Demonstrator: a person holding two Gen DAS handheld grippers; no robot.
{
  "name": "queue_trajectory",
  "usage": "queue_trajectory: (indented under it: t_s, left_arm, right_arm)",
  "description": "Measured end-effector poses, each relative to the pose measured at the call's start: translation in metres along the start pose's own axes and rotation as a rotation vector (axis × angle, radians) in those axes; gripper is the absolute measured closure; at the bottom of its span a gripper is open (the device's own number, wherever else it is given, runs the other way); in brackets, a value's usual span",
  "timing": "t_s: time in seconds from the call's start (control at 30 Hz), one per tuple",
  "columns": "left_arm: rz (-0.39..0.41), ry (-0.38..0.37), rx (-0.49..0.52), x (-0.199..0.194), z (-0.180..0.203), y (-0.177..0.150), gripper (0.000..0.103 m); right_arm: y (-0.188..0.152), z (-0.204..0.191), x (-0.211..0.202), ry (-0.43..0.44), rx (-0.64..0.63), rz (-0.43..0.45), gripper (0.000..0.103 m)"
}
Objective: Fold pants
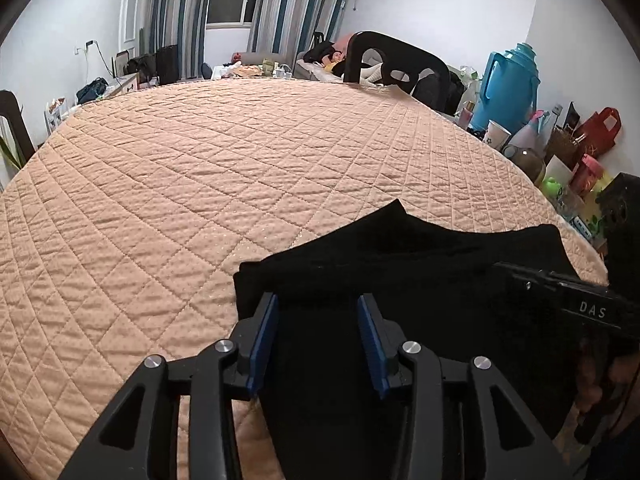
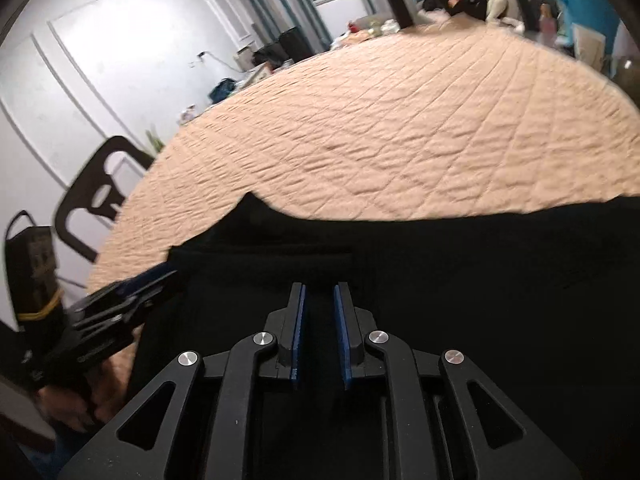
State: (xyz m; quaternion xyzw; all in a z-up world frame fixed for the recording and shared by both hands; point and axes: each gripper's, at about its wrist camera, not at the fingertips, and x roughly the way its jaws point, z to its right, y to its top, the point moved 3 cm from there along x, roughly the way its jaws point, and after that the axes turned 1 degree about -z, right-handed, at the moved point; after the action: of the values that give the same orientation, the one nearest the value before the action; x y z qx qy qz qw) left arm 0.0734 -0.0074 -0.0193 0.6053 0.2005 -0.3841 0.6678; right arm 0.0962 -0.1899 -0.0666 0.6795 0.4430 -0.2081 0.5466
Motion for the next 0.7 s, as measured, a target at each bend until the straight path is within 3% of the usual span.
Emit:
queue_trajectory:
  t_s: [0.07, 0.17, 0.3, 0.4, 0.53, 0.7]
  left_arm:
    - [0.0, 0.006, -0.004, -0.008, 0.0, -0.005, 0.059]
    - [0.01, -0.03, 0.0, -0.027, 0.005, -0.021, 0.059]
    - [-0.005, -0.071, -0.007, -0.041, 0.014, -0.045, 0.059]
    - [0.016, -0.039, 0.026, -0.051, 0.021, -0.061, 0.059]
    - [0.036, -0.018, 0.063, -0.059, 0.028, -0.075, 0.056]
    - [0.04, 0.002, 0.07, -0.057, 0.03, -0.071, 0.056]
  right_arm:
    - [-0.008, 0.003, -0.006, -0.057, -0.024, 0.012, 0.088]
    - [-0.029, -0.001, -0.029, 0.008, -0.063, 0.053, 0.088]
    - [-0.07, -0.019, -0.045, 0.008, -0.192, 0.072, 0.088]
    - [-0.088, -0.023, -0.05, -0.014, -0.231, 0.119, 0.087]
    - [-0.096, -0.023, -0.052, -0.062, -0.277, 0.101, 0.081]
    - [-0.107, -0.018, -0.062, -0.072, -0.304, 0.131, 0.076]
